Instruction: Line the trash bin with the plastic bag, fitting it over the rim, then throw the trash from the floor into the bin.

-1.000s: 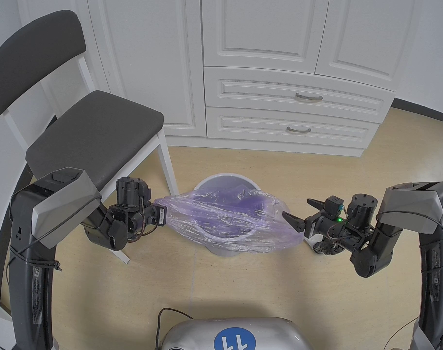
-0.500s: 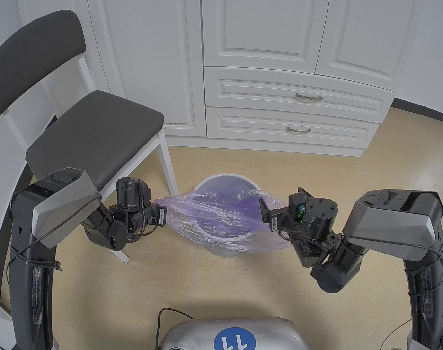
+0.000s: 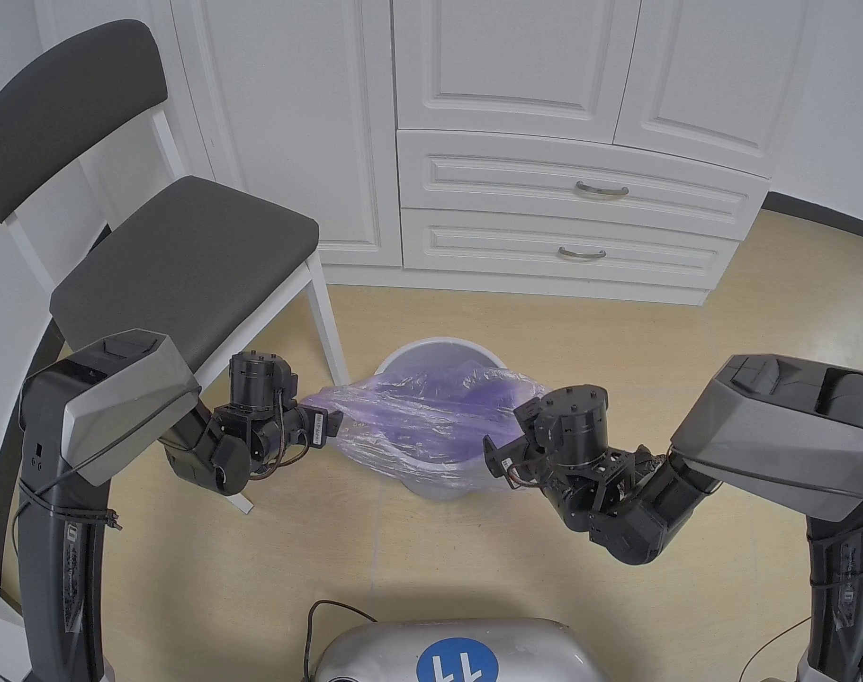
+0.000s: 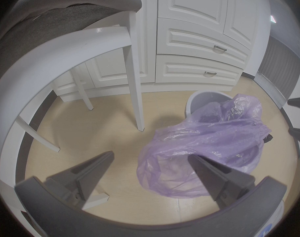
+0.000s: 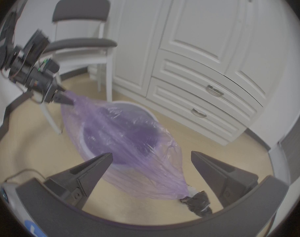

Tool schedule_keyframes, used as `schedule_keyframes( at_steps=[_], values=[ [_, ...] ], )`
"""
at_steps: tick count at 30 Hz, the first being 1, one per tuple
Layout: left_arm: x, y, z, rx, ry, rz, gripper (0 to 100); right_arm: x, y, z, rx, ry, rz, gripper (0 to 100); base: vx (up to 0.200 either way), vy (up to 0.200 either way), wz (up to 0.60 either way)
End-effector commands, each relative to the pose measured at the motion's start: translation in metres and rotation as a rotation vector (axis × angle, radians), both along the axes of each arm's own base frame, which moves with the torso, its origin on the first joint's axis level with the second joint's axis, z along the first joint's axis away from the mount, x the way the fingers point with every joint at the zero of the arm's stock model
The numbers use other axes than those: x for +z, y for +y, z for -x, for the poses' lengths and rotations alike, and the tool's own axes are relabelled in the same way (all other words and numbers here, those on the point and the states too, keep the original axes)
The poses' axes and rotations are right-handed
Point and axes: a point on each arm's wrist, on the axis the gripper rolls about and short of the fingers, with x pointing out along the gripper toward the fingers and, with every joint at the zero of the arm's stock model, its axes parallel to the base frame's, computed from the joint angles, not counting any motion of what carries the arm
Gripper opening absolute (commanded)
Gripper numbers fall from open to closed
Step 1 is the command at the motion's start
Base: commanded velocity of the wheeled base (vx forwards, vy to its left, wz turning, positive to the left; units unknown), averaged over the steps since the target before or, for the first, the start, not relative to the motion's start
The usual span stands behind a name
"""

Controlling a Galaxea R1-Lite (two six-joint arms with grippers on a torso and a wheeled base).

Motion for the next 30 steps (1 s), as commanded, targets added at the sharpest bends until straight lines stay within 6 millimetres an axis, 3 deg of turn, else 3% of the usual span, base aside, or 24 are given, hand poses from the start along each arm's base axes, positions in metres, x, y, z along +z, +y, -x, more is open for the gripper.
schedule_keyframes(
  at_steps=[1,4,8,12,17,23,27,28,30],
  values=[
    [0.004,0.003,0.004,0.002,-0.003,-0.007,100,0.048,0.014,-0.024,0.033,-0.126,0.091,100,0.000,0.000,0.00],
    [0.004,0.006,0.005,-0.004,-0.002,-0.029,100,0.045,0.023,-0.048,0.011,-0.178,0.135,100,0.000,0.000,0.00],
    [0.004,0.008,0.005,-0.007,-0.003,-0.045,100,0.039,0.029,-0.067,-0.021,-0.210,0.157,100,0.000,0.000,0.00],
    [0.003,0.010,0.005,-0.004,0.000,-0.047,100,0.013,0.018,-0.107,-0.086,-0.236,0.221,100,0.000,0.000,0.00],
    [0.003,0.010,0.004,-0.003,-0.003,-0.047,100,-0.016,0.003,-0.134,-0.160,-0.241,0.223,100,0.000,0.000,0.00],
    [0.004,0.010,0.004,-0.001,-0.005,-0.047,100,-0.045,0.008,-0.150,-0.162,-0.261,0.210,100,0.000,0.000,0.00],
    [0.004,0.010,0.004,-0.001,-0.006,-0.047,100,-0.052,0.021,-0.147,-0.132,-0.279,0.199,100,0.000,0.000,0.00],
    [0.004,0.010,0.004,-0.001,-0.005,-0.047,100,-0.054,0.035,-0.140,-0.089,-0.280,0.196,100,0.000,0.000,0.00],
    [0.004,0.010,0.004,-0.001,-0.005,-0.047,100,-0.057,0.042,-0.136,-0.066,-0.274,0.199,100,0.000,0.000,0.00]
  ],
)
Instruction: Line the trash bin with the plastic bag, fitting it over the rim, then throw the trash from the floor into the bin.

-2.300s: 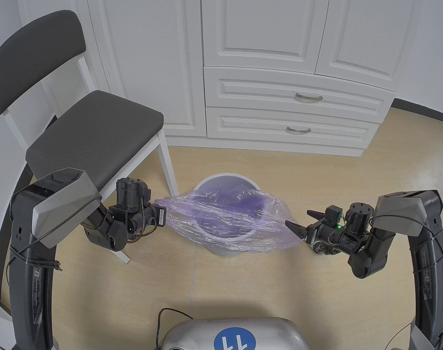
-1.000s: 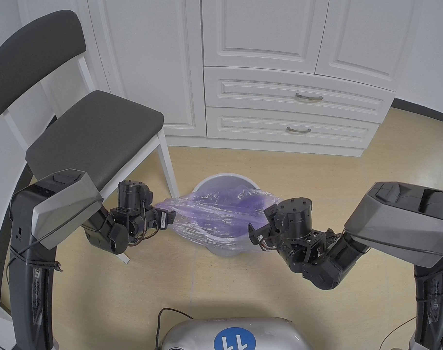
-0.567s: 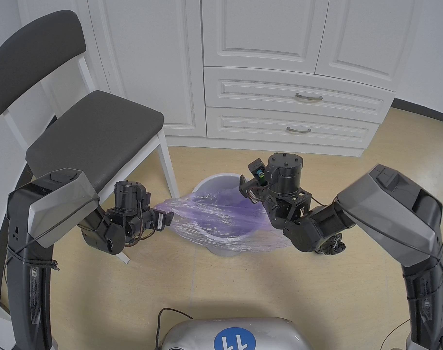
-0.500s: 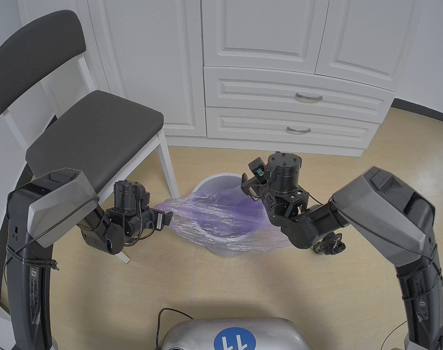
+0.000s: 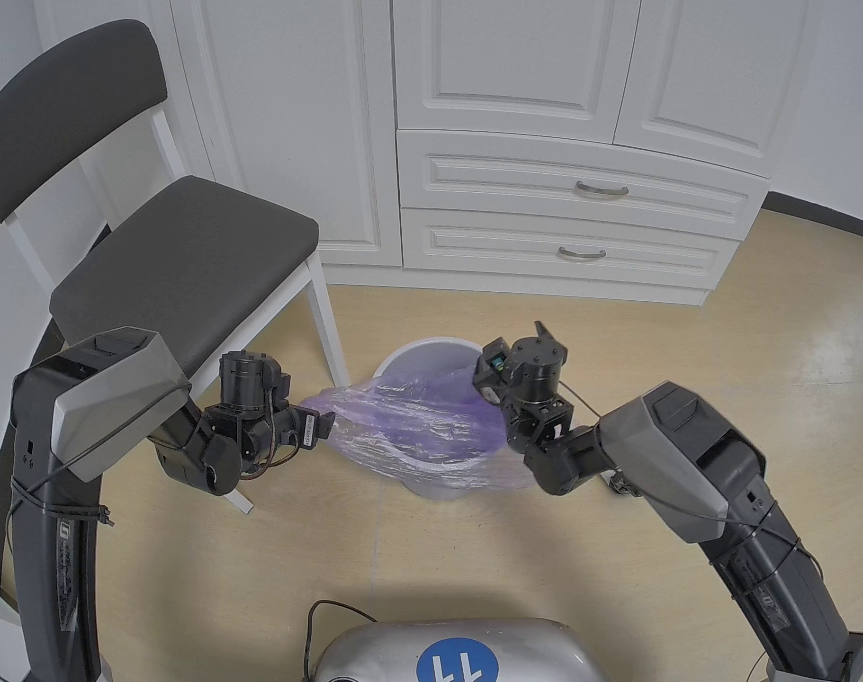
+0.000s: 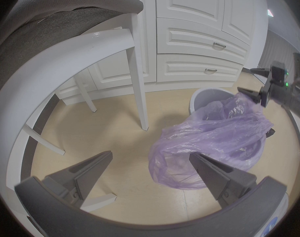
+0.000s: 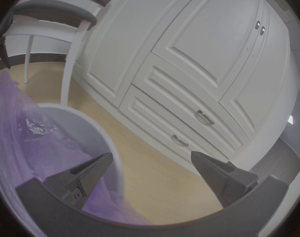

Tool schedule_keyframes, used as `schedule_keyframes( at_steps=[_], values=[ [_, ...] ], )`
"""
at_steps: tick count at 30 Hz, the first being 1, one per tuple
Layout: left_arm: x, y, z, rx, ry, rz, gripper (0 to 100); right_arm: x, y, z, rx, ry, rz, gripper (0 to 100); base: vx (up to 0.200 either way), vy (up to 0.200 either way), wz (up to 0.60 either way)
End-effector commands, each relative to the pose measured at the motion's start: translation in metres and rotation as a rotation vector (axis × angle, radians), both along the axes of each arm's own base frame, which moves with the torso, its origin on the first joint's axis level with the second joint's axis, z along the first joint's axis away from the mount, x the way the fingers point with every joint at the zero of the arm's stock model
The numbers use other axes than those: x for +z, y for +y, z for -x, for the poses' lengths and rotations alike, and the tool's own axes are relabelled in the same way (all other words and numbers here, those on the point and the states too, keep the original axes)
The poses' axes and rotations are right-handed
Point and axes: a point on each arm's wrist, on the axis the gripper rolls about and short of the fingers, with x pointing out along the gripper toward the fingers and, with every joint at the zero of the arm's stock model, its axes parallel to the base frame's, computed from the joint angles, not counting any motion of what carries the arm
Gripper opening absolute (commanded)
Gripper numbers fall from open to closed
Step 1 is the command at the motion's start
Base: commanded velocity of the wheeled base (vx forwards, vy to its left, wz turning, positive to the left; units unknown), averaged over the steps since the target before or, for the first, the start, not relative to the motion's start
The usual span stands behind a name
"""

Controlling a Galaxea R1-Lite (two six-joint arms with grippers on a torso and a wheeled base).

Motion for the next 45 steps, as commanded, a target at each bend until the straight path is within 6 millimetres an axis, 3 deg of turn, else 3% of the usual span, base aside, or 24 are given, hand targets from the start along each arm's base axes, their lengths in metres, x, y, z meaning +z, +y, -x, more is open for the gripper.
schedule_keyframes(
  at_steps=[1,5,7,11,14,17,18,21,22,24,28,30,32,33,34,35,36,37,39,42,45],
  values=[
    [0.000,-0.001,0.000,0.000,-0.001,-0.001,100,-0.037,0.025,0.012,0.070,0.047,0.032,100,0.000,0.000,0.00],
    [0.000,-0.001,0.000,0.000,-0.001,-0.001,100,-0.049,0.033,0.017,0.103,0.069,0.047,100,0.000,0.000,0.00],
    [0.001,0.000,0.001,0.003,-0.003,-0.002,100,-0.065,0.039,0.015,0.146,0.083,0.050,100,0.000,0.000,0.00],
    [0.002,0.000,0.000,0.005,-0.006,-0.001,100,-0.085,0.034,0.010,0.155,0.095,0.050,100,0.000,0.000,0.00],
    [0.003,0.001,0.000,0.007,-0.009,0.001,100,-0.068,0.035,0.008,0.156,0.063,0.007,100,0.000,0.000,0.00],
    [0.004,0.000,-0.001,0.005,-0.012,0.001,100,-0.030,0.036,0.005,0.156,0.001,-0.036,100,0.000,0.000,0.00],
    [0.004,0.000,-0.001,0.005,-0.012,0.001,100,-0.027,0.036,0.004,0.156,-0.003,-0.038,100,0.000,0.000,0.00],
    [0.004,0.001,-0.001,0.006,-0.013,0.001,100,0.028,0.042,0.009,0.169,-0.082,-0.081,100,0.000,0.000,0.00],
    [0.004,0.001,-0.001,0.006,-0.013,0.001,100,0.033,0.043,0.009,0.171,-0.090,-0.086,100,0.000,0.000,0.00],
    [0.004,0.001,0.000,0.005,-0.012,0.001,100,0.056,0.047,0.021,0.190,-0.098,-0.091,100,0.000,0.000,0.00],
    [0.003,0.001,0.000,0.005,-0.009,0.000,100,0.064,0.046,0.044,0.212,-0.035,-0.057,100,0.000,0.000,0.00],
    [0.005,0.001,0.000,0.006,-0.012,0.001,100,0.070,0.035,0.060,0.214,0.023,-0.022,100,0.000,0.000,0.00],
    [0.005,0.001,0.000,0.006,-0.012,0.001,100,0.071,0.032,0.065,0.215,0.037,-0.014,100,0.000,0.000,0.00],
    [0.005,0.001,0.000,0.008,-0.015,0.001,100,0.068,0.018,0.084,0.223,0.113,0.030,100,0.000,0.000,0.00],
    [0.006,0.001,0.000,0.008,-0.015,0.001,100,0.068,0.018,0.086,0.227,0.118,0.033,100,0.000,0.000,0.00],
    [0.007,0.001,0.000,0.008,-0.019,0.002,100,0.060,0.007,0.108,0.279,0.200,0.078,100,0.000,0.000,0.00],
    [0.007,0.001,0.000,0.008,-0.019,0.002,100,0.060,0.007,0.108,0.279,0.200,0.078,100,0.000,0.000,0.00],
    [0.008,0.001,0.000,0.006,-0.021,0.003,100,0.050,-0.003,0.129,0.351,0.294,0.118,100,0.000,0.000,0.00],
    [0.007,0.001,0.000,0.006,-0.020,0.001,100,0.043,-0.007,0.145,0.411,0.363,0.137,100,0.000,0.000,0.00],
    [0.007,0.001,0.000,0.005,-0.020,0.000,100,0.035,-0.004,0.152,0.450,0.404,0.116,100,0.000,0.000,0.00],
    [0.006,0.000,0.000,0.005,-0.017,-0.002,100,0.025,0.016,0.164,0.560,0.499,-0.061,100,0.000,0.000,0.00]
  ],
)
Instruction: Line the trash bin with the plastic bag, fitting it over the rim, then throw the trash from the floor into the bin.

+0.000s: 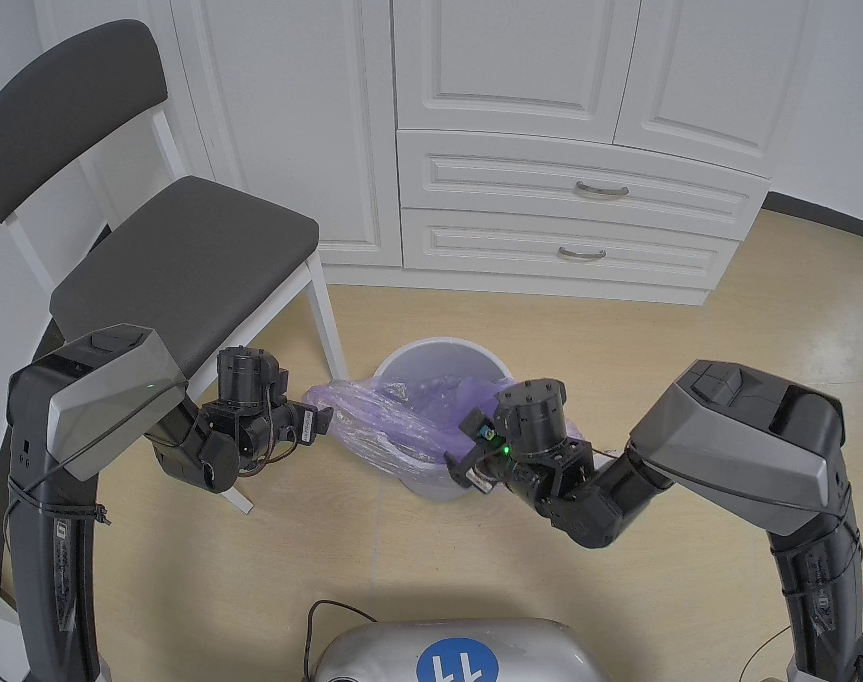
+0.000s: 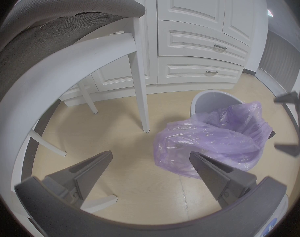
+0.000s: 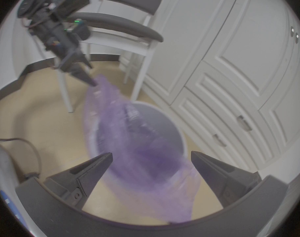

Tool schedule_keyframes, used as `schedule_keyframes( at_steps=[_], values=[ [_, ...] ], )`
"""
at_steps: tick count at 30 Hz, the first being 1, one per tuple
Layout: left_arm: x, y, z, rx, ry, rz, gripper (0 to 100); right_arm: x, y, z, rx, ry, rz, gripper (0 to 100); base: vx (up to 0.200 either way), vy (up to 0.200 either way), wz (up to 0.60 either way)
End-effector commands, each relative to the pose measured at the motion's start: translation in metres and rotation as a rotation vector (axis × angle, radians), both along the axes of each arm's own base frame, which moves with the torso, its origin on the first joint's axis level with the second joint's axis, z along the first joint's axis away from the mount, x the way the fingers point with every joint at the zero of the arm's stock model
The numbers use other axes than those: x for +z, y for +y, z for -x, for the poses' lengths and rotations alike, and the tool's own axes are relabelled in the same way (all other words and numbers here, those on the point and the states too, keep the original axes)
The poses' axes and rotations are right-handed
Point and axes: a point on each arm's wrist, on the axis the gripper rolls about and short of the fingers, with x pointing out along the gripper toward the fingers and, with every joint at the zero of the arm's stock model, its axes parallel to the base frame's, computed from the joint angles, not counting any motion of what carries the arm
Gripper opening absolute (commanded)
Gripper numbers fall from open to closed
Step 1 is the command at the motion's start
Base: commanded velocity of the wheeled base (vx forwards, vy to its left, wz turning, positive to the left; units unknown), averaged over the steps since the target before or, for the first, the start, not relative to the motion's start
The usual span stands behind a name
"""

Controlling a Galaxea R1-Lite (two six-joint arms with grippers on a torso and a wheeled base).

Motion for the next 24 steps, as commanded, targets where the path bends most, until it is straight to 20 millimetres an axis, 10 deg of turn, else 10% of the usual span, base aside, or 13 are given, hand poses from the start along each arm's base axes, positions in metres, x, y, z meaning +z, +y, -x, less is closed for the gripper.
schedule_keyframes(
  at_steps=[1,24],
  values=[
    [0.001,-0.001,0.000,-0.002,-0.007,-0.003,100,0.014,0.010,0.053,0.170,0.232,-0.188,100,0.000,0.000,0.00],
    [0.001,-0.001,-0.002,0.000,-0.026,0.002,100,-0.028,0.036,-0.003,0.005,0.211,-0.236,100,0.000,0.000,0.00]
  ],
)
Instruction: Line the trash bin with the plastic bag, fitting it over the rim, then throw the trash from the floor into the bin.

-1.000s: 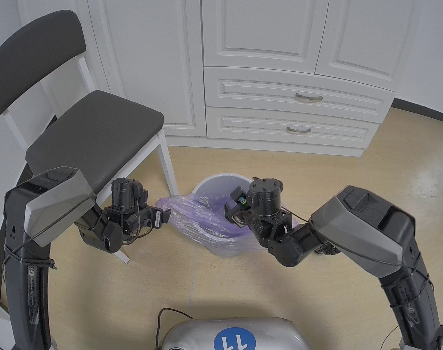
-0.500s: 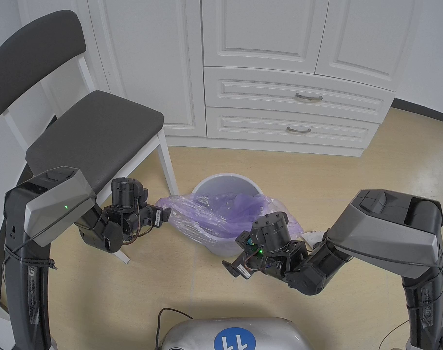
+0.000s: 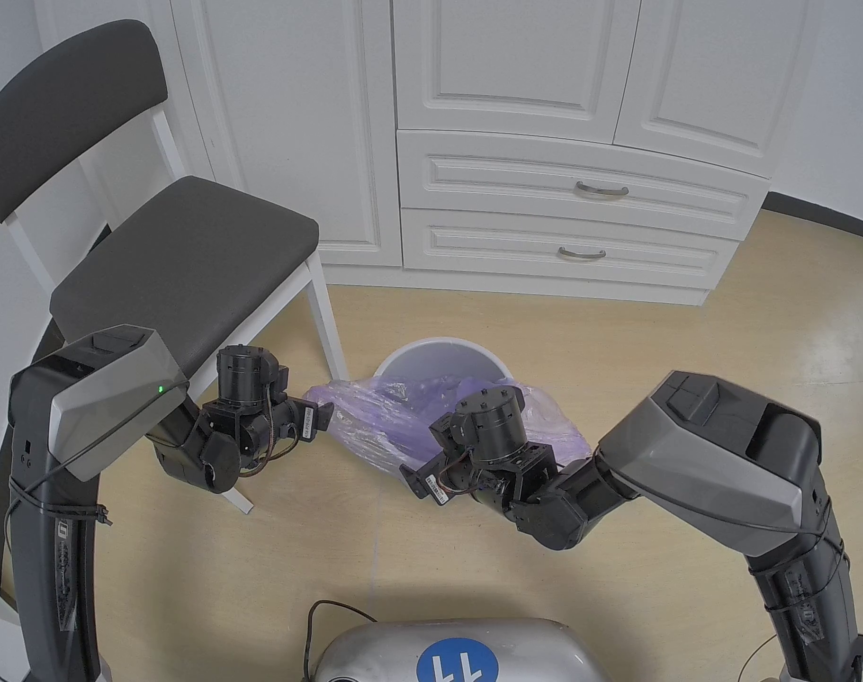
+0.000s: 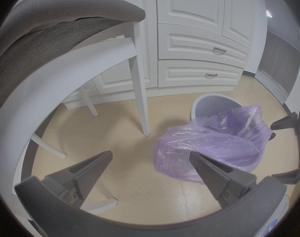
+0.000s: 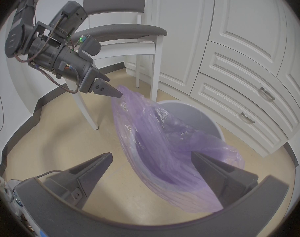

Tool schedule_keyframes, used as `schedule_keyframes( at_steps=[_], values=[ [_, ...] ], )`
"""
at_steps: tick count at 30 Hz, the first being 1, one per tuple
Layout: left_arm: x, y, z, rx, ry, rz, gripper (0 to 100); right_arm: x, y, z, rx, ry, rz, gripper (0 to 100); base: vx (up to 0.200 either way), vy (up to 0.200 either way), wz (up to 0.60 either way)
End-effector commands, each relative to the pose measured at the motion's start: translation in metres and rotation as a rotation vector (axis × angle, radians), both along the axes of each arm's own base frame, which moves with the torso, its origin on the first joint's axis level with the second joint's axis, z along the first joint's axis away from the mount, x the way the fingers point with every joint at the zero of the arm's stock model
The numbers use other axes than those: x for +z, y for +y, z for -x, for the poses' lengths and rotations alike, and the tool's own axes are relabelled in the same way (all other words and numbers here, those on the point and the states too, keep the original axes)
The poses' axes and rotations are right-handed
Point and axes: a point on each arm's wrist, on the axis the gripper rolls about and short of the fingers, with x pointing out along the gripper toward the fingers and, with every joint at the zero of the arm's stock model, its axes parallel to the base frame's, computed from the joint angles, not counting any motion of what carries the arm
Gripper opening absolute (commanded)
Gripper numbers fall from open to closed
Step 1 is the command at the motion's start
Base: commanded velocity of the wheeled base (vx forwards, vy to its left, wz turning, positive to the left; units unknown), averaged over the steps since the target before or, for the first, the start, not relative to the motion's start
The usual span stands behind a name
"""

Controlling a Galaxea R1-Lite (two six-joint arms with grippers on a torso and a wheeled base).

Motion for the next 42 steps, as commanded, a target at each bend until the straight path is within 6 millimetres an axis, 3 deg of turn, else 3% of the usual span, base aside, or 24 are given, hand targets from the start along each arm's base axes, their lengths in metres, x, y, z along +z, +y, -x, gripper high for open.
schedule_keyframes(
  at_steps=[1,7,21,29,42],
  values=[
    [-0.001,0.000,0.001,0.001,0.003,-0.002,100,-0.023,0.002,-0.013,-0.015,0.004,0.003,100,0.000,0.000,0.00],
    [0.000,0.000,0.002,-0.002,-0.012,0.001,100,-0.027,-0.002,-0.038,-0.053,-0.037,-0.035,100,0.000,0.000,0.00],
    [-0.002,0.002,0.000,0.001,-0.013,-0.002,100,-0.034,-0.009,-0.038,-0.066,-0.021,-0.022,100,0.000,0.000,0.00],
    [-0.002,0.003,0.000,0.001,-0.011,-0.002,100,-0.046,-0.017,-0.051,-0.095,-0.021,-0.021,100,0.000,0.000,0.00],
    [-0.004,0.003,0.000,0.000,-0.010,-0.005,100,-0.044,-0.022,-0.055,-0.108,-0.031,-0.025,100,0.000,0.000,0.00]
  ],
)
